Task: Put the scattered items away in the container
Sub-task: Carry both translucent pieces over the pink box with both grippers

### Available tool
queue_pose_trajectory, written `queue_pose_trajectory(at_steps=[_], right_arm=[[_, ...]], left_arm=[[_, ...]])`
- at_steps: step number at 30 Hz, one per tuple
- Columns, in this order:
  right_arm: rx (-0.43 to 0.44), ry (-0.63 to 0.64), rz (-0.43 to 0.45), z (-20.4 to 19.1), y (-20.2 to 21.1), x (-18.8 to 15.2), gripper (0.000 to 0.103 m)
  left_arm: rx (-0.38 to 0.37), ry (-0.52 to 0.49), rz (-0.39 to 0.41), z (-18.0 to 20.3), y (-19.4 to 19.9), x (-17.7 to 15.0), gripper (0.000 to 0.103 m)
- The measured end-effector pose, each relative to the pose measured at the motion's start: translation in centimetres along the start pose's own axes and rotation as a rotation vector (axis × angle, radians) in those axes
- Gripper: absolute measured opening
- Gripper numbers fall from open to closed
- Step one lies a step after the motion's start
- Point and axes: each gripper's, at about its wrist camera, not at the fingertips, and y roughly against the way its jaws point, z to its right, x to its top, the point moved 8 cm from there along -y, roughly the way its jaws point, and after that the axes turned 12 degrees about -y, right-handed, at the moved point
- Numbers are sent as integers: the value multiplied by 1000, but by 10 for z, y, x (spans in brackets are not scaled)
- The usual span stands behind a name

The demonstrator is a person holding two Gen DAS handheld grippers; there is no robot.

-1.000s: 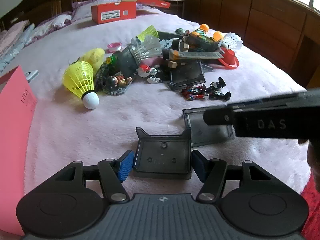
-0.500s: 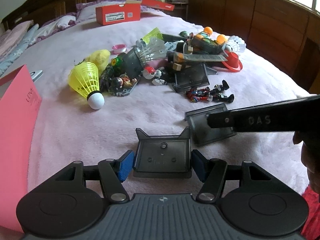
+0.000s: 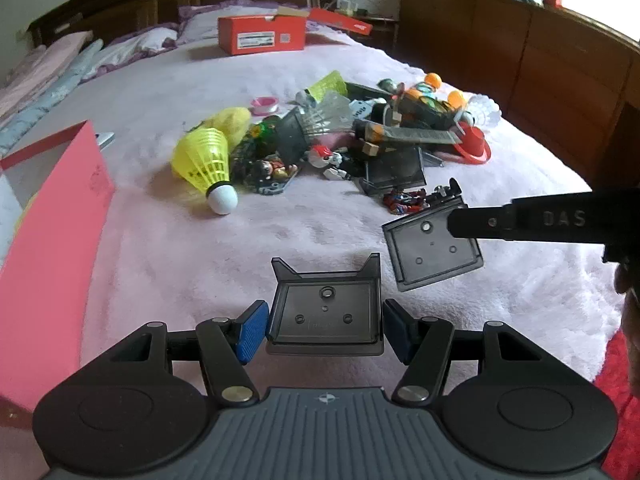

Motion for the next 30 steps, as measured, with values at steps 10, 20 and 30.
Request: queue_pose_trajectory(at_steps=[10, 20, 30], right_arm=[[31, -7, 7, -12, 32, -9, 8], [56, 25, 7, -35, 55, -18, 8], [99, 91, 18, -75, 75, -24, 8]], left_arm=[[46, 21, -4, -5, 34, -8, 61], [106, 85, -8, -19, 72, -6, 62], [161, 144, 30, -42, 112, -6, 62]])
